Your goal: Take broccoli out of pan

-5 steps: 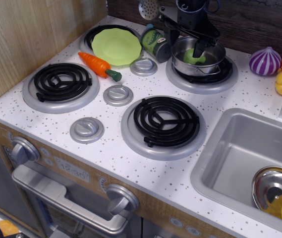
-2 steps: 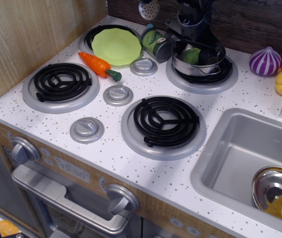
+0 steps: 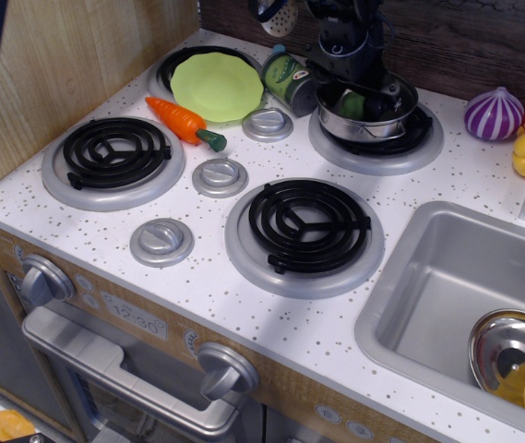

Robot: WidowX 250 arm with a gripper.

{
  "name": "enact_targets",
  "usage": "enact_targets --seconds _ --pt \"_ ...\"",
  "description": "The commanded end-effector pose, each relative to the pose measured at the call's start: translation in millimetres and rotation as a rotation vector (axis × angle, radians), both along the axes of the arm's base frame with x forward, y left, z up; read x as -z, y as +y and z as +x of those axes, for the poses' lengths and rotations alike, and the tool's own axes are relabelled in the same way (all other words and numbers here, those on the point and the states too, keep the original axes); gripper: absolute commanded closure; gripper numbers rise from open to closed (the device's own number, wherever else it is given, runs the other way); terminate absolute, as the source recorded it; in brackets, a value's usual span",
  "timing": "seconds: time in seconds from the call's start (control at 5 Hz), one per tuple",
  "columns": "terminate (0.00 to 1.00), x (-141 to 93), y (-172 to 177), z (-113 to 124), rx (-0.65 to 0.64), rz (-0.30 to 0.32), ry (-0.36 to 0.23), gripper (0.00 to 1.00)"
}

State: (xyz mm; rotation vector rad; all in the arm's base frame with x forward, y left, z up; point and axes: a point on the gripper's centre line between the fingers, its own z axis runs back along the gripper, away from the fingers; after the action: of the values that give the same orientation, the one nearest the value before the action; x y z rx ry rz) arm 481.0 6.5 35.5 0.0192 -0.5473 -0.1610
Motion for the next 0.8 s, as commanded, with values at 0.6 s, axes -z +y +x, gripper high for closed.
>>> enact_targets --seconds 0.6 --pt "0.0 -79 -1 -2 -0.133 0.127 -0.016 1.0"
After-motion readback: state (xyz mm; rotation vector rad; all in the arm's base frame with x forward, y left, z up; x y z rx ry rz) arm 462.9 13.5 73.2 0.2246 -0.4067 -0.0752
